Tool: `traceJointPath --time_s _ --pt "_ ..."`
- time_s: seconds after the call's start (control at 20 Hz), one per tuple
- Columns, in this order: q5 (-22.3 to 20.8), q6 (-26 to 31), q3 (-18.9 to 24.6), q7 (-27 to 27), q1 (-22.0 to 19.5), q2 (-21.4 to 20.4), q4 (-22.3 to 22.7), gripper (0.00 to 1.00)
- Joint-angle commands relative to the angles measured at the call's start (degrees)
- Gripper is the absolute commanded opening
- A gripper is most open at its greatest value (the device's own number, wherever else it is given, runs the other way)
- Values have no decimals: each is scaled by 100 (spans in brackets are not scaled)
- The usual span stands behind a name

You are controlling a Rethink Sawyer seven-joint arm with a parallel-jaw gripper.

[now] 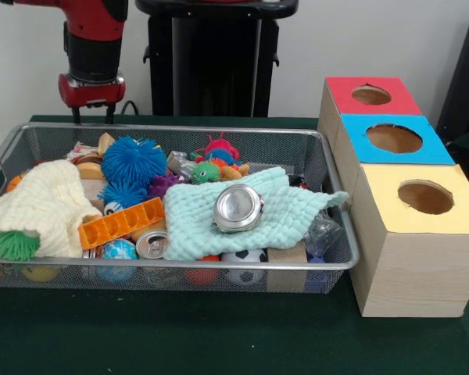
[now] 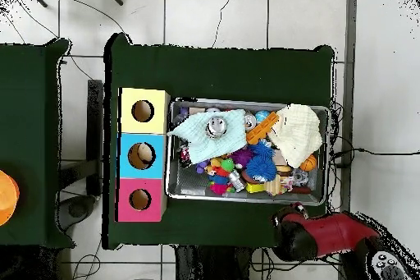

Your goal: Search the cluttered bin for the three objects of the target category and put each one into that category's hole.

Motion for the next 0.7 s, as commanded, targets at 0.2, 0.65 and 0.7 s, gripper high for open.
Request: traceJointPath --time_s 0.2,0.65,0.7 --pt "-92 -524 -34 623 -30 527 -1056 100" --pt "-143 -934 -293 805 158 1079 -1422 100" --pt "-133 -945 -286 783 142 1099 -1433 100"
